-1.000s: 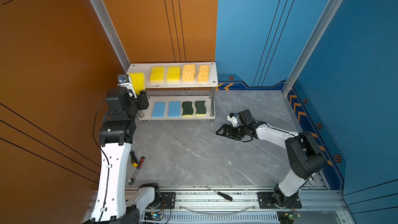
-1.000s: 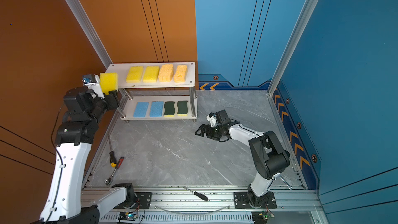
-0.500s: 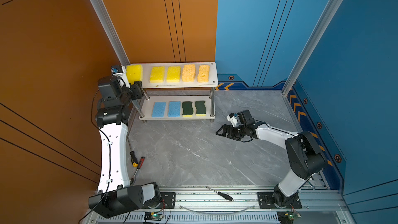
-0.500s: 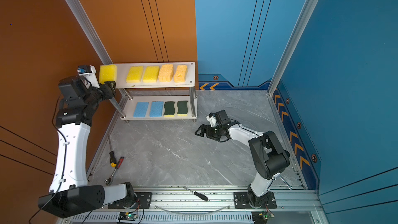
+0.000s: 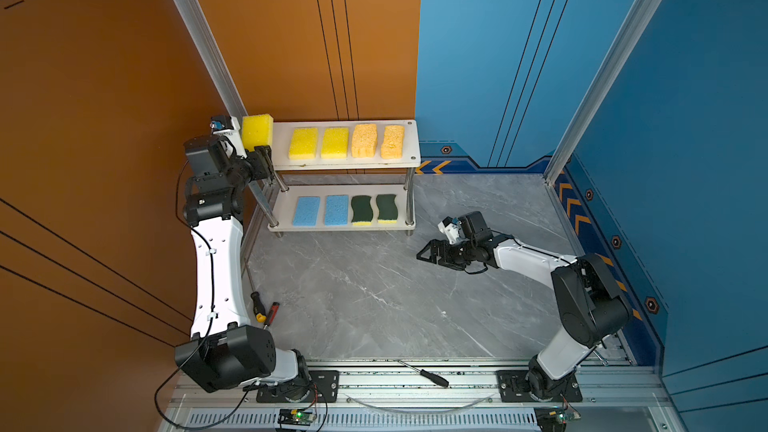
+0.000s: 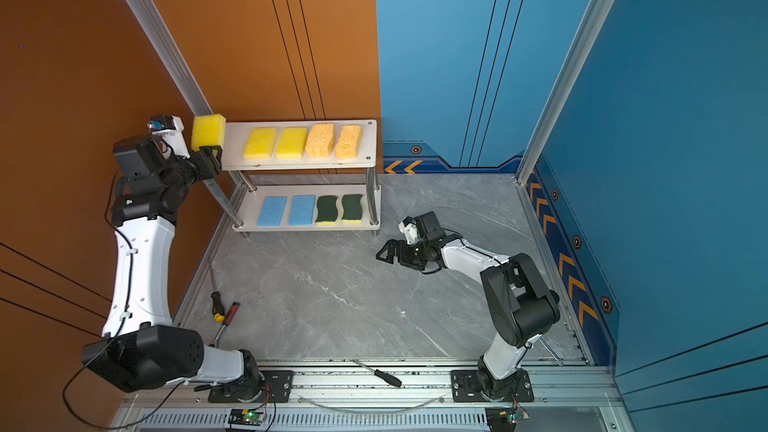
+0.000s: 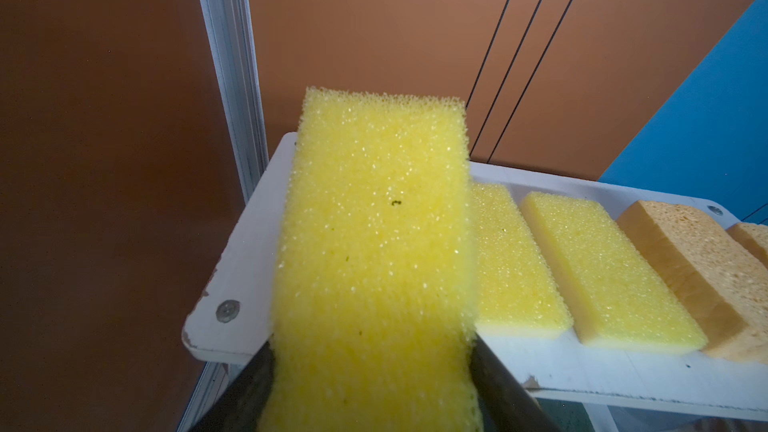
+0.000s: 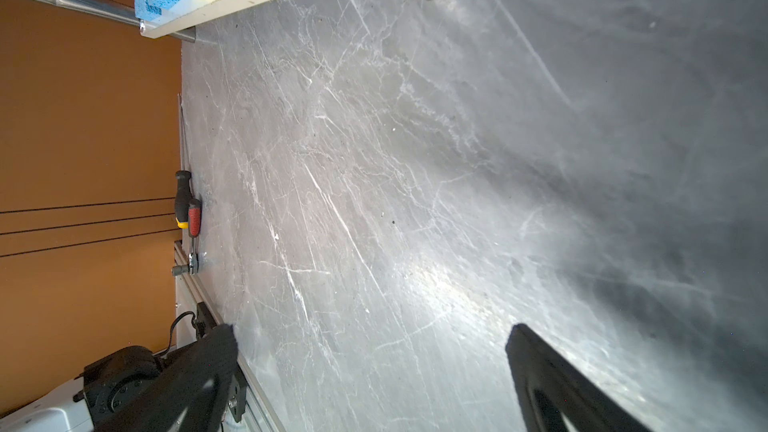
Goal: Place and organize the cleaning sponges onto the shelf
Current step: 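Lower the yellow sponge beside the other yellow sponges and open the left gripper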
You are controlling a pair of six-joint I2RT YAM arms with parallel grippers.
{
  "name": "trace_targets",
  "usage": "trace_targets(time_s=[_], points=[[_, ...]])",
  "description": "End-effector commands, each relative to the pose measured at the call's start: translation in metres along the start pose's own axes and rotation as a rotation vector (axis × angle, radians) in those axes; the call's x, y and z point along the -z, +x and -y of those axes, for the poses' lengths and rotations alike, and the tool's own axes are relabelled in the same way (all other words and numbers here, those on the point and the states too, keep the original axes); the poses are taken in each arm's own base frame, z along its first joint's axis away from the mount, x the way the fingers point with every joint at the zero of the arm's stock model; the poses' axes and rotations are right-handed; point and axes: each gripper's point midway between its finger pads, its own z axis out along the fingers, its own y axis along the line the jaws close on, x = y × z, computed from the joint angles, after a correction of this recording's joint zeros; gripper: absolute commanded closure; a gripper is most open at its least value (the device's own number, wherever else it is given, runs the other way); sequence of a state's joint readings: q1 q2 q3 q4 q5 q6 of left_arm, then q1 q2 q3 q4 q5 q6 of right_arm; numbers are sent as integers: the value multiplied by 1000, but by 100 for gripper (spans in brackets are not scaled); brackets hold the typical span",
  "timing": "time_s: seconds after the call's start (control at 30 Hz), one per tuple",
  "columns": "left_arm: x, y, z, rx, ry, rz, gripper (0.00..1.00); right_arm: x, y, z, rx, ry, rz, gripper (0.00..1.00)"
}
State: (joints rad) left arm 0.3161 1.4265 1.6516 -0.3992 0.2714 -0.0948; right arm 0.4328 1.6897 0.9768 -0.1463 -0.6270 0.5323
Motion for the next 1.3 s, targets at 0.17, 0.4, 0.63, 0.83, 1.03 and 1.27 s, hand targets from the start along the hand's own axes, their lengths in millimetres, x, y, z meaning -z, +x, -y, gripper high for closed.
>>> trace_targets(time_s=[0.17, 0.4, 0.63, 0.83, 1.03, 1.27], points=[[-14, -15, 0, -6, 32, 53, 37, 8, -2, -5, -2, 7, 14, 0], [-27, -11, 1, -6, 59, 48, 37, 8, -2, -5, -2, 13, 18, 0], [-35, -5, 8, -32, 70, 32, 37, 5, -1, -4, -6, 11, 13, 0], [-40, 3, 10, -53, 61, 13, 36, 4, 0, -2, -6, 12, 12, 0], [-46, 10, 11, -57, 59, -5, 36, 3, 3, 0, -11, 9, 12, 0], [-54, 20, 9, -52, 57, -29, 36, 9, 3, 5, -17, 17, 27, 0]])
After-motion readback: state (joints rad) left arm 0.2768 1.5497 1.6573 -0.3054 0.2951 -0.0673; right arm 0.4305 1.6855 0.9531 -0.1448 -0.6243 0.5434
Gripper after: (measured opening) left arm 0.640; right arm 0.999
